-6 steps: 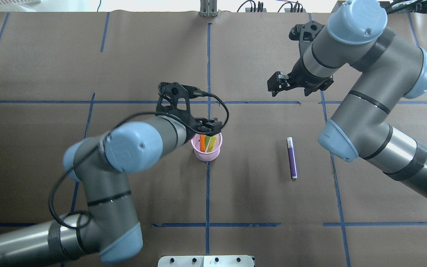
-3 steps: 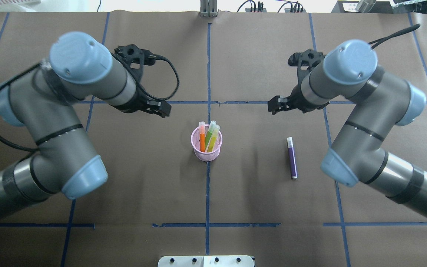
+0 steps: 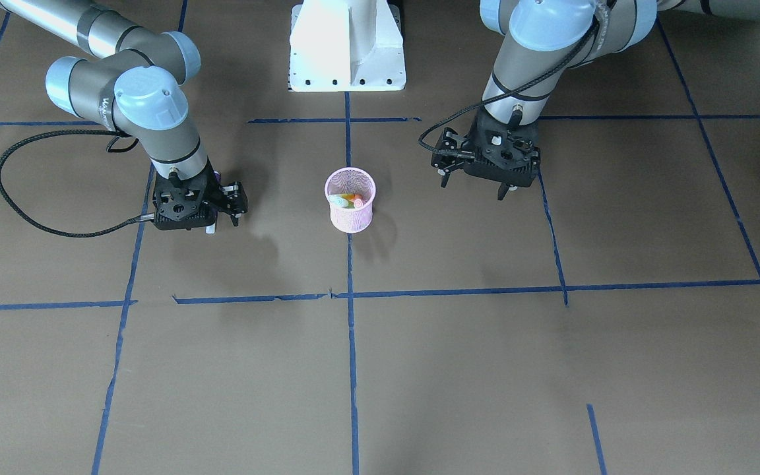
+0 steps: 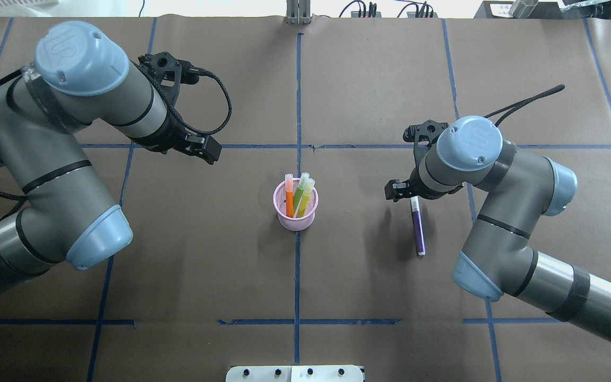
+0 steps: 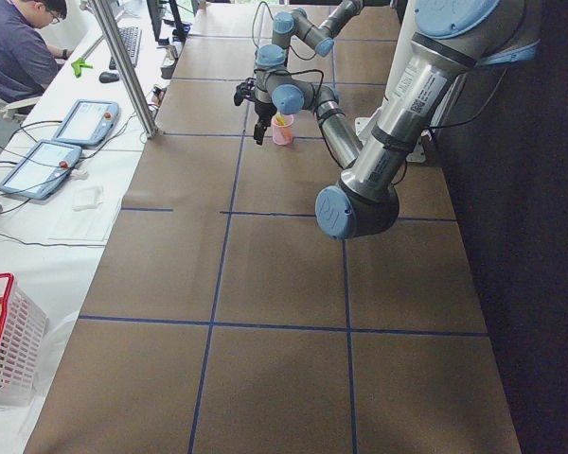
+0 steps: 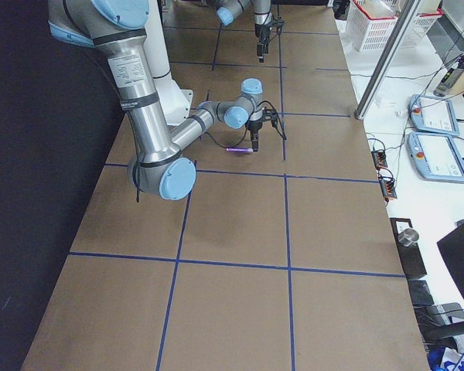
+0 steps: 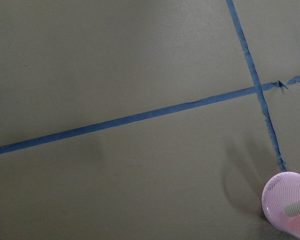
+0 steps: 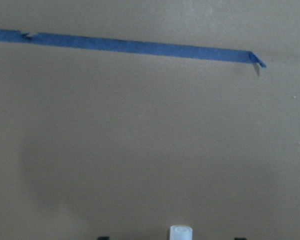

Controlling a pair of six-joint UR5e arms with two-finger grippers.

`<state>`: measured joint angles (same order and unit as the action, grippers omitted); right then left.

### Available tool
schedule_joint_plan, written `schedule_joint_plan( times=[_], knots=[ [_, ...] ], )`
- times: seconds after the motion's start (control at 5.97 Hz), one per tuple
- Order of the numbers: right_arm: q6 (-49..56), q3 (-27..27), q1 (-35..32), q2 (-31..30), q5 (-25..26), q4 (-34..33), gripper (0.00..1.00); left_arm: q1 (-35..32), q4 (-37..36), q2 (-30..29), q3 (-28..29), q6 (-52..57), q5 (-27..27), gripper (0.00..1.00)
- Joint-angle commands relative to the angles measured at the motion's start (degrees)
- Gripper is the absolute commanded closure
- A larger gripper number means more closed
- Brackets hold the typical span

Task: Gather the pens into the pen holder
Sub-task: 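Lower the right gripper onto the purple highlighter and close it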

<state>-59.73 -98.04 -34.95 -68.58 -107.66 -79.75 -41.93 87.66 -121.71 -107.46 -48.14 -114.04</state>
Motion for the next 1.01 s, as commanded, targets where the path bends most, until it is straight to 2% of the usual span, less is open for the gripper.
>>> schedule_joint_plan(
  times=[0.0, 0.34, 0.5, 0.84],
  knots=[
    [-0.03, -0.04, 0.23, -0.68, -0.96, -0.06, 0.31, 0.01, -0.03, -0.01, -0.21, 0.06, -0.05, 0.00],
    [-0.04, -0.30, 0.49, -1.72, -1.41, -0.06, 0.37, -0.08, -0.03, -0.01, -0.74, -0.20, -0.05, 0.00],
    [-0.04, -0.39, 0.67, -1.99, -1.41, -0.06, 0.45, -0.08, -0.03, -0.01, -0.74, -0.20, 0.04, 0.00],
    [-0.04, -0.57, 1.20, -2.08, -1.50, -0.15, 0.87, -0.08, -0.03, -0.01, -0.91, -0.38, 0.04, 0.00]
  ],
)
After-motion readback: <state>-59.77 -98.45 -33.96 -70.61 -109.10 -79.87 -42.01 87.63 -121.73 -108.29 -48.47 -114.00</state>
